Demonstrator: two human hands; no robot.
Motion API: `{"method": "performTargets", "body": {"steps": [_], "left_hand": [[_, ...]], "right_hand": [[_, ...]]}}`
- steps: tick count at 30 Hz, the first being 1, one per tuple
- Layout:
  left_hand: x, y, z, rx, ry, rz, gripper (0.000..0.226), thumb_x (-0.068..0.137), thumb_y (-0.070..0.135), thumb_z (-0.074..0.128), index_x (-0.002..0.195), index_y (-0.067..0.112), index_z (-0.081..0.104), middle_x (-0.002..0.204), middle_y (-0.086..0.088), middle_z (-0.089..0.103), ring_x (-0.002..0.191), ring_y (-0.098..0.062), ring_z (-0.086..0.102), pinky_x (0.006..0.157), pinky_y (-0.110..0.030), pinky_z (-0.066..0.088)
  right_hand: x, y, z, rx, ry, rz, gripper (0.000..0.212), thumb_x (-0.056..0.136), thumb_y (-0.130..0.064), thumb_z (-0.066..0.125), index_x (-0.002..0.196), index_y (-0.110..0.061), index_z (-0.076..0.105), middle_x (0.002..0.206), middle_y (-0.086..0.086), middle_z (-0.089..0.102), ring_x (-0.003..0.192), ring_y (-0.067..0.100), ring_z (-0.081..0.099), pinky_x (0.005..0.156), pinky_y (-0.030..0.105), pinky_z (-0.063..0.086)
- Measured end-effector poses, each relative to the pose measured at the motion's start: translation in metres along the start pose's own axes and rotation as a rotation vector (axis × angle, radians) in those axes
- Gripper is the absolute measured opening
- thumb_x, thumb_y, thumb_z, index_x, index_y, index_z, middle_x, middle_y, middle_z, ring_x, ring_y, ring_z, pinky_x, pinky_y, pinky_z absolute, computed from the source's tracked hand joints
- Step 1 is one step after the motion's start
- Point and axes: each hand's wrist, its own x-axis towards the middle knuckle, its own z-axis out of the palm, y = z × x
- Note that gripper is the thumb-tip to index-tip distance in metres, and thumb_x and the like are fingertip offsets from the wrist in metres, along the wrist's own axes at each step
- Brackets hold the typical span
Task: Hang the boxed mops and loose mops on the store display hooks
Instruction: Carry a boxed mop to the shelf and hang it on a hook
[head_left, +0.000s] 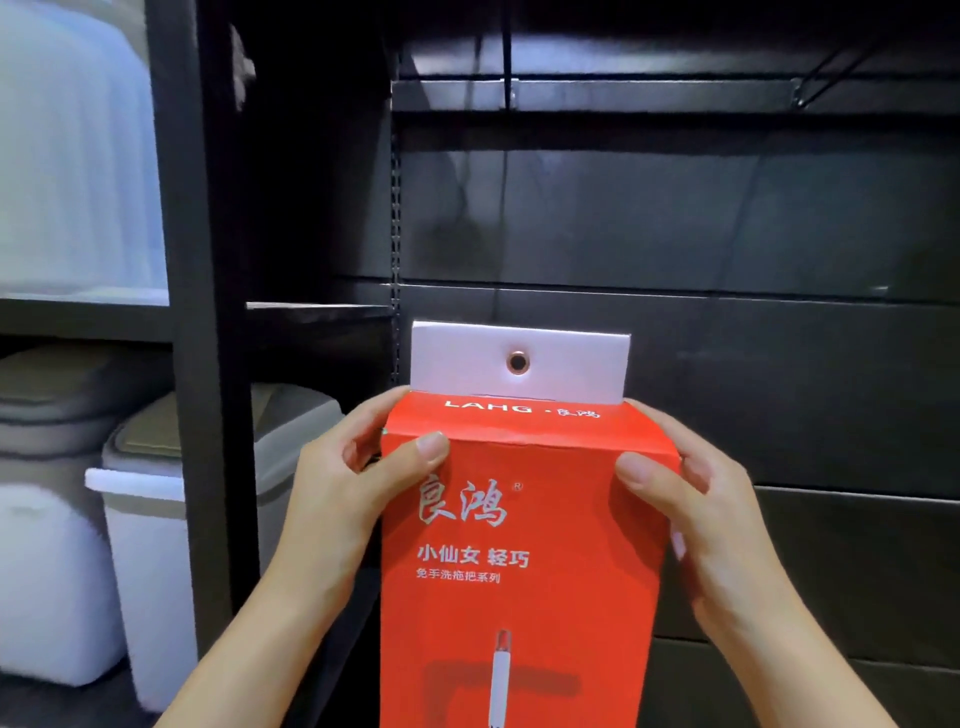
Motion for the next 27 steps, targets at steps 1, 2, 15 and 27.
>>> {"method": "performTargets", "body": {"steps": [1, 2, 15, 27], "left_hand": [[0.008, 0.002, -0.001, 0.0, 0.005, 0.017, 0.047, 0.063, 0.042, 0.072, 0.105, 0.021, 0.072, 0.097, -0.008, 0.076, 0.089, -0.025, 0.073, 0.074, -0.032, 0.058], [0.017, 0.004, -0.002, -0.004, 0.007, 0.036, 0.043, 0.064, 0.042, 0.071, 0.102, 0.021, 0.073, 0.094, -0.007, 0.076, 0.086, -0.023, 0.073, 0.074, -0.031, 0.059], [0.107, 0.044, -0.001, -0.183, 0.007, 0.17, 0.037, 0.061, 0.048, 0.074, 0.082, 0.018, 0.074, 0.076, -0.008, 0.075, 0.064, -0.02, 0.071, 0.055, -0.028, 0.055], [0.157, 0.077, -0.001, -0.181, -0.029, 0.267, 0.038, 0.057, 0.052, 0.074, 0.076, 0.018, 0.076, 0.077, -0.011, 0.076, 0.064, -0.024, 0.073, 0.055, -0.031, 0.057]], "right_hand": [[0.009, -0.002, 0.001, 0.002, 0.006, -0.013, 0.052, 0.064, -0.045, 0.072, 0.114, -0.029, 0.067, 0.109, 0.001, 0.073, 0.101, 0.02, 0.069, 0.081, 0.03, 0.057], [0.019, -0.004, 0.002, 0.002, 0.014, -0.028, 0.052, 0.065, -0.045, 0.072, 0.114, -0.028, 0.068, 0.109, 0.002, 0.073, 0.101, 0.022, 0.069, 0.083, 0.034, 0.056], [0.107, -0.046, 0.016, -0.066, 0.082, -0.223, 0.065, 0.056, -0.065, 0.075, 0.108, -0.026, 0.072, 0.101, 0.004, 0.075, 0.096, 0.024, 0.071, 0.083, 0.039, 0.055], [0.153, -0.089, 0.017, -0.078, 0.085, -0.357, 0.064, 0.047, -0.065, 0.078, 0.093, -0.021, 0.075, 0.087, 0.007, 0.076, 0.079, 0.022, 0.073, 0.072, 0.036, 0.057]]}}
